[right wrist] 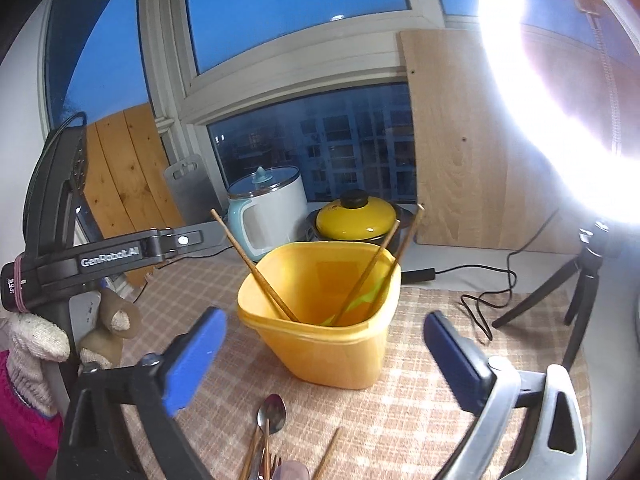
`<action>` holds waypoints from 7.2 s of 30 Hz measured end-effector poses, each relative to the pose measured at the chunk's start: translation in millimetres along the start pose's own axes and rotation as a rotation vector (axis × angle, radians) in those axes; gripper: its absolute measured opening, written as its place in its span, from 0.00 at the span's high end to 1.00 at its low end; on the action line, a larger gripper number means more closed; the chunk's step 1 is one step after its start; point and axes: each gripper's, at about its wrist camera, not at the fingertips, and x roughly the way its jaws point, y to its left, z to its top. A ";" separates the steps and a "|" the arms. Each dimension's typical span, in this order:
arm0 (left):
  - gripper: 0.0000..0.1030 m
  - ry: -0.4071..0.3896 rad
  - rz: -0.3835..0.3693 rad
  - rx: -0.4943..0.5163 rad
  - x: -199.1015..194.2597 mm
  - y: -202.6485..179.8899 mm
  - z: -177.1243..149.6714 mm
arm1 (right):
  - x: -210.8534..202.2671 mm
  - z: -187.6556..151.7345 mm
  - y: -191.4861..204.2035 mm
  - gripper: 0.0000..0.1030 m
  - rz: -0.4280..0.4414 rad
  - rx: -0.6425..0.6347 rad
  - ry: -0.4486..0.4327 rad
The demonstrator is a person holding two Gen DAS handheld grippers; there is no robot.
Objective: Organize utensils
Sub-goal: 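Lower the chopsticks into the bucket and open both tools, then move both open tools down to the remaining utensils, then close the right tool on a chopstick while the left tool grasps another chopstick, then lift both chopsticks upright and carry them over the yellow bucket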
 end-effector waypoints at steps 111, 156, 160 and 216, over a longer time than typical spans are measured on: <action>0.92 0.539 0.101 0.061 71.1 -10.7 -168.6 | 59.1 -144.6 -22.0 0.96 0.190 0.094 0.628; 0.98 0.126 -0.066 -0.045 -62.5 11.9 -72.1 | -16.1 -74.2 -27.2 0.96 0.110 0.169 0.299; 0.98 0.092 -0.066 -0.036 -75.4 10.4 -66.4 | -20.2 -68.8 -21.2 0.96 0.106 0.151 0.279; 0.98 -0.172 -0.080 0.008 -43.3 4.8 90.0 | -10.9 85.4 -4.9 0.96 0.029 0.041 -0.060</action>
